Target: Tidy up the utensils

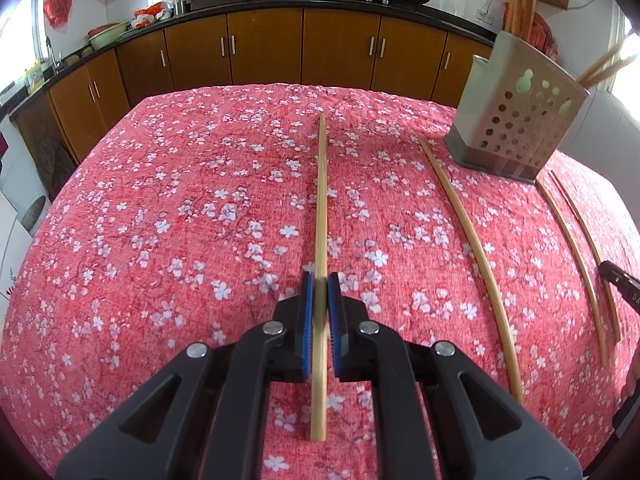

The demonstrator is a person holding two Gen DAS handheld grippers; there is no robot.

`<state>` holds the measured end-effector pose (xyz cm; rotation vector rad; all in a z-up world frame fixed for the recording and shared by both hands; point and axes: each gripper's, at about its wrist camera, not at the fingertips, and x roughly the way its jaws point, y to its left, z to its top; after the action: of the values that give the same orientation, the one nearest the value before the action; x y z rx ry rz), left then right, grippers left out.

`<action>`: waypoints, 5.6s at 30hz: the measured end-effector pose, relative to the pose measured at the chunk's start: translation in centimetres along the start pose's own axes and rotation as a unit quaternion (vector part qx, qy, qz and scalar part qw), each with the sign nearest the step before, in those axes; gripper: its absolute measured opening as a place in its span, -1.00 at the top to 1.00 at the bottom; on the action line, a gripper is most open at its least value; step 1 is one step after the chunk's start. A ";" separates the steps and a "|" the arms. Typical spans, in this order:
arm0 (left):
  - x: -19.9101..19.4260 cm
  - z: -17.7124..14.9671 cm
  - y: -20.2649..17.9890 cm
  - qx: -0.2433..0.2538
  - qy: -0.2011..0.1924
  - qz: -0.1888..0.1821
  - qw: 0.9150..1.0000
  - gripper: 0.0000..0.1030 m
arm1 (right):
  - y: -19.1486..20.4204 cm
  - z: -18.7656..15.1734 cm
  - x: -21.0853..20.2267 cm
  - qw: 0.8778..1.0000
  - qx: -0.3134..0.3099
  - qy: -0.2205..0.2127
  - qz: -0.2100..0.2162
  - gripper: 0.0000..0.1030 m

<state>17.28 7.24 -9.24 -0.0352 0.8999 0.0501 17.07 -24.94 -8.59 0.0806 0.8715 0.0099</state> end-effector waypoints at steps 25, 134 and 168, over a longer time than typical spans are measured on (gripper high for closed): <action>-8.4 3.9 0.9 -0.022 -0.119 -0.033 0.992 0.85 | -3.3 3.6 -8.2 0.991 0.044 -0.123 0.041 0.85; 0.0 -0.9 -8.4 0.015 0.007 -0.063 0.998 0.83 | -0.5 -0.4 -1.4 0.999 0.005 0.017 0.043 0.85; 2.8 2.5 1.1 -0.017 -0.007 -0.003 1.000 0.73 | -0.2 2.5 2.1 1.000 -0.010 0.000 0.013 0.81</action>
<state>20.94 8.56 -9.87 -0.0701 0.8846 0.0605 20.31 -25.19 -8.62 0.0730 0.8705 0.0435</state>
